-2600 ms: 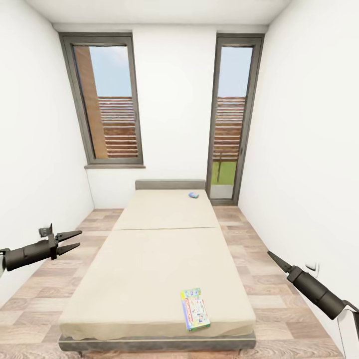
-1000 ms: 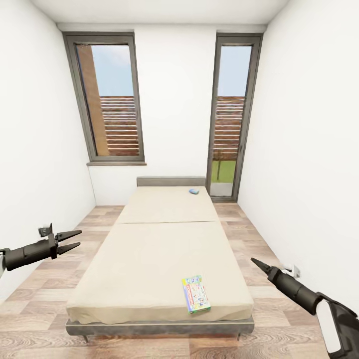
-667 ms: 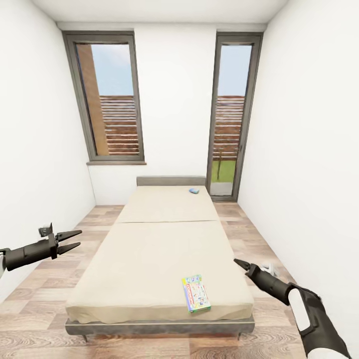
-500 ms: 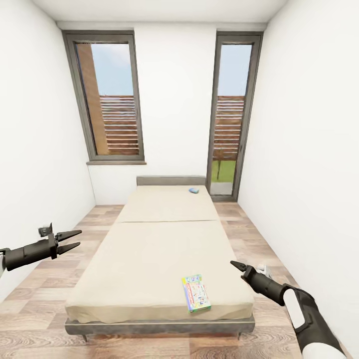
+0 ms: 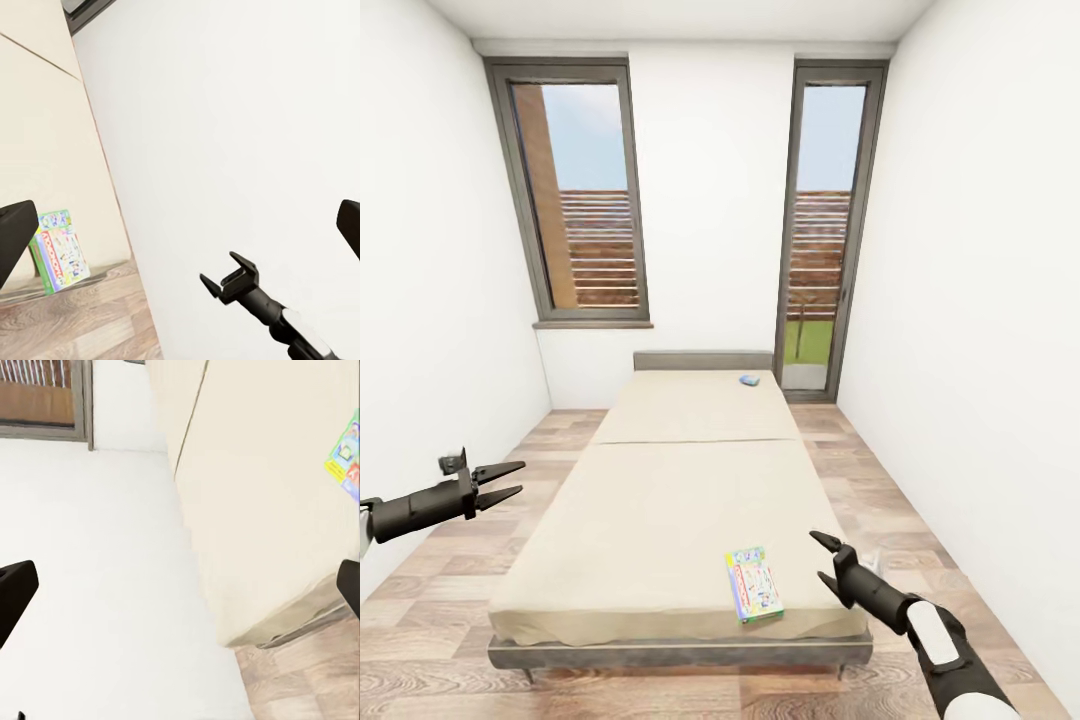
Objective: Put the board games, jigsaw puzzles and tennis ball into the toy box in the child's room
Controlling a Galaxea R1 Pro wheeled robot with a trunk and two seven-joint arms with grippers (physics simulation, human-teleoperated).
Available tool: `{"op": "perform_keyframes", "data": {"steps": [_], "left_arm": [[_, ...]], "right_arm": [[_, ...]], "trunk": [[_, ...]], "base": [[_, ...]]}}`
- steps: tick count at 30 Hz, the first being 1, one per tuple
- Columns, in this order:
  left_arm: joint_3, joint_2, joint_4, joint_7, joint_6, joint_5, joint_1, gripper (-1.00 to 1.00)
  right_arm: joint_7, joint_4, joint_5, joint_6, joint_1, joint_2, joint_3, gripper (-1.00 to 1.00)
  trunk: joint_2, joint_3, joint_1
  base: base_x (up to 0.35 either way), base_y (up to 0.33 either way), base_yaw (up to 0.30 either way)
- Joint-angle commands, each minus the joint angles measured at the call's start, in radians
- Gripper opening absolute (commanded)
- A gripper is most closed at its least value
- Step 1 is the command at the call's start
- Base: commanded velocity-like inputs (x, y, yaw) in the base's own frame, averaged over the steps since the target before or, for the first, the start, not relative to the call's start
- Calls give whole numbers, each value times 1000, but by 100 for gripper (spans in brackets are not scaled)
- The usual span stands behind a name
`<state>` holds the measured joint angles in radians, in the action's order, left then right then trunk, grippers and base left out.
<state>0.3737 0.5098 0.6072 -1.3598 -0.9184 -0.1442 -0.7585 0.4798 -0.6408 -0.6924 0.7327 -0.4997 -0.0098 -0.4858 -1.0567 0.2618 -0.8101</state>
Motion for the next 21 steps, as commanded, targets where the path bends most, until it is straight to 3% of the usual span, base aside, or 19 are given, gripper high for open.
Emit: {"op": "perform_keyframes", "data": {"steps": [1,4,7,15,19,21], "left_arm": [[1,0,0,-2,-10,-2,-1,100],[0,0,-1,-2,-10,-3,-1,100],[0,0,-1,-2,-10,-3,-1,100],[1,-5,-1,-26,-17,-6,-1,100],[-6,-37,10,-85,-20,-6,-1,100],[-29,-54,30,-127,-21,-6,0,100]], "right_arm": [[-15,21,-21,7,-4,-2,-5,100],[-116,109,-71,8,-35,-9,-6,100],[-164,143,-86,8,-50,-11,-7,100],[-195,165,-95,8,-61,-13,-7,100],[-196,166,-96,12,-62,-15,-7,100],[-197,167,-95,12,-63,-15,-7,100]], "trunk": [[-8,5,-4],[-29,14,-16],[-50,23,-27],[-106,48,-58],[-134,61,-73],[-148,67,-81]], "base": [[0,0,0],[0,0,0],[0,0,0],[0,0,0],[0,0,0],[0,0,0]]}}
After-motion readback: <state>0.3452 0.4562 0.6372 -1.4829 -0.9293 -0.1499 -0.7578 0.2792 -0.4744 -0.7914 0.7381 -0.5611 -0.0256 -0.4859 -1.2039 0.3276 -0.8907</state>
